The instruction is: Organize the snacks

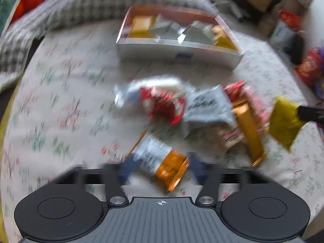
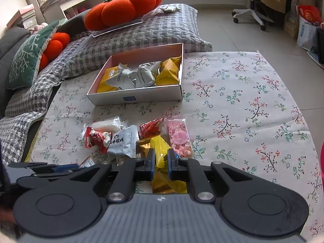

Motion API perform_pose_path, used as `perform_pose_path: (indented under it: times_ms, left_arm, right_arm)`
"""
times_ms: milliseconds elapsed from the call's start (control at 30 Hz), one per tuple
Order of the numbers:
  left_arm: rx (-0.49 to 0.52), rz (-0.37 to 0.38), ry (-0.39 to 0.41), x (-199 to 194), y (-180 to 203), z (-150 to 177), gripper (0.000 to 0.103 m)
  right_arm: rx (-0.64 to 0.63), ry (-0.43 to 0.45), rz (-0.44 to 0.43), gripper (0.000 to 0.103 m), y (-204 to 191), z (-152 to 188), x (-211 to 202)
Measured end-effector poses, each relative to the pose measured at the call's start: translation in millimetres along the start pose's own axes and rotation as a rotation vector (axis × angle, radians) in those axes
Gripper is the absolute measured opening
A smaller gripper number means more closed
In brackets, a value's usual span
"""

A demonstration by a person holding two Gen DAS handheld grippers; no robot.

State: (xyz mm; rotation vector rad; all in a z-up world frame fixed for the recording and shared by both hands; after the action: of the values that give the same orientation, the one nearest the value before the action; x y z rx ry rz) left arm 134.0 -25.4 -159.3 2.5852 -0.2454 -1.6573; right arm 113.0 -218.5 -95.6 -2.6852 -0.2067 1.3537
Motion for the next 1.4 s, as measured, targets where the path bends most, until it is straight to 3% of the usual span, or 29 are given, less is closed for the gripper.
perform_pose_path:
  times_ms: [167, 233, 300, 367, 400, 467, 533, 633, 900, 1267, 1400]
  left_arm:
    - [-0.063, 0.009, -0.101, 22.6, 4.2, 8.4, 0.083]
    - [-0.052, -0.018, -0.061, 27.8, 9.2, 4.7, 0.085]
    - [-0.004, -0.091, -0.029, 33.6, 13.4, 1.2, 0.075]
    - [0.030, -0.134, 0.015, 30.7, 16.3, -2.1, 0.039]
    - [0.007, -0.112, 0.020, 28.2, 13.5, -4.4, 0.036]
    - [-0.053, -0.058, 0.018, 23.3, 2.9, -8.0, 0.012]
    - [-0.089, -0.035, 0.027, 19.0, -3.8, -10.7, 0.004]
    - [-0.098, -0.044, 0.052, 12.0, -7.0, -12.4, 0.003]
    - [-0.104, 0.029, 0.148, -23.5, -7.0, -18.5, 0.003]
    - [-0.090, 0.104, 0.312, -58.1, -3.4, -44.1, 0.003]
    - [-0.065, 0.104, 0.330, -61.2, 4.2, -58.2, 0.003]
  right_arm:
    - [-0.013, 0.031, -0.026, 0.010, -8.5, -2.7, -3.9]
    - [-0.026, 0.032, -0.034, 0.010, -13.7, -3.1, -3.0]
    - [-0.032, 0.030, -0.034, 0.010, -17.1, -3.6, -1.5]
    - [-0.033, 0.037, -0.042, 0.010, -19.0, -4.7, -2.3]
    - [-0.032, 0.044, -0.048, 0.010, -20.0, -5.1, -3.7]
    - [-0.034, 0.057, -0.055, 0.010, -20.8, -6.0, -6.4]
    - [-0.033, 0.057, -0.056, 0.010, -20.1, -5.5, -6.8]
    - [-0.037, 0.053, -0.052, 0.010, -21.1, -4.8, -5.5]
    - [-0.031, 0.067, -0.067, 0.010, -22.2, -6.7, -9.0]
    - [0.009, 0.096, -0.076, 0.010, -17.0, -16.6, -12.0]
    - [0.042, 0.110, -0.095, 0.010, -13.2, -26.5, -11.3]
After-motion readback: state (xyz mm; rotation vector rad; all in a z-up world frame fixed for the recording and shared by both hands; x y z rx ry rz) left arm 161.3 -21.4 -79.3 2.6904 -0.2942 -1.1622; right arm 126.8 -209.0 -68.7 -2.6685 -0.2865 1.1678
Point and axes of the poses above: each gripper's, at about its wrist camera, not at the fingertips, and x roughly the way its jaws point, y to its right, z to its underside, the point moved 5 cm from there along x, roughly the way its jaws point, and after that the axes turned 4 degrees about -x, right-handed, at the moved point
